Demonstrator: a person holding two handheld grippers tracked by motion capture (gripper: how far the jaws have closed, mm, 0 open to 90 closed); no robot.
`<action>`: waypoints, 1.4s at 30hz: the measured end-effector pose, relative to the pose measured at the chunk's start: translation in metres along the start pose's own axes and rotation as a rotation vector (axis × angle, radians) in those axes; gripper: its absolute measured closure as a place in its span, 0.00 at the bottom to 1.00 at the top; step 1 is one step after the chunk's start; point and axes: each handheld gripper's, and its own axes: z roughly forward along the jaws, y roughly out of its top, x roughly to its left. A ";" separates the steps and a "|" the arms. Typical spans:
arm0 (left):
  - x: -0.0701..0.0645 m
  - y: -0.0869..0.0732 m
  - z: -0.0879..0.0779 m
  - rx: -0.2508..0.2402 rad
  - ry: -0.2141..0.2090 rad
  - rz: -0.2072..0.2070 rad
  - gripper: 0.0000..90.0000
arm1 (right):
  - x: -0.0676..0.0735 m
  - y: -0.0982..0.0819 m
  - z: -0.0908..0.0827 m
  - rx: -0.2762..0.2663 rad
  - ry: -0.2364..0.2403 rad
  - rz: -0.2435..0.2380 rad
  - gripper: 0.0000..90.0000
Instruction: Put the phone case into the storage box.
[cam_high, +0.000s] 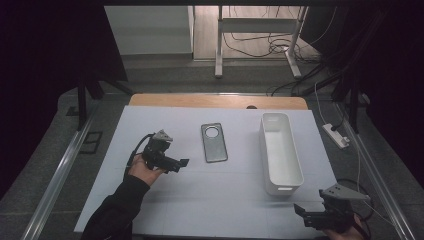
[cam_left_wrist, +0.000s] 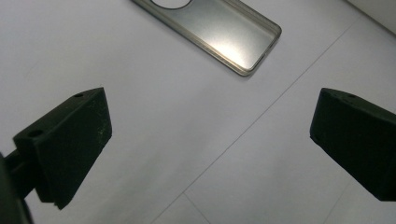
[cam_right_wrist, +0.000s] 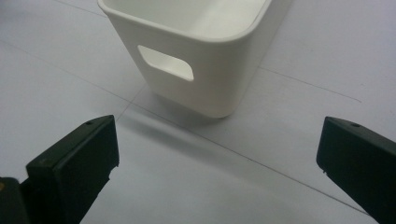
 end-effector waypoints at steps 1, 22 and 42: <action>0.000 0.002 0.001 0.002 -0.003 0.000 0.00 | 0.000 0.000 0.000 0.000 0.000 0.000 0.00; 0.006 0.033 0.024 0.073 0.003 0.034 0.02 | -0.001 0.000 0.001 0.006 0.000 0.004 0.00; 0.006 0.060 0.049 0.106 -0.023 0.053 0.00 | -0.001 0.000 0.001 0.010 0.007 0.004 0.00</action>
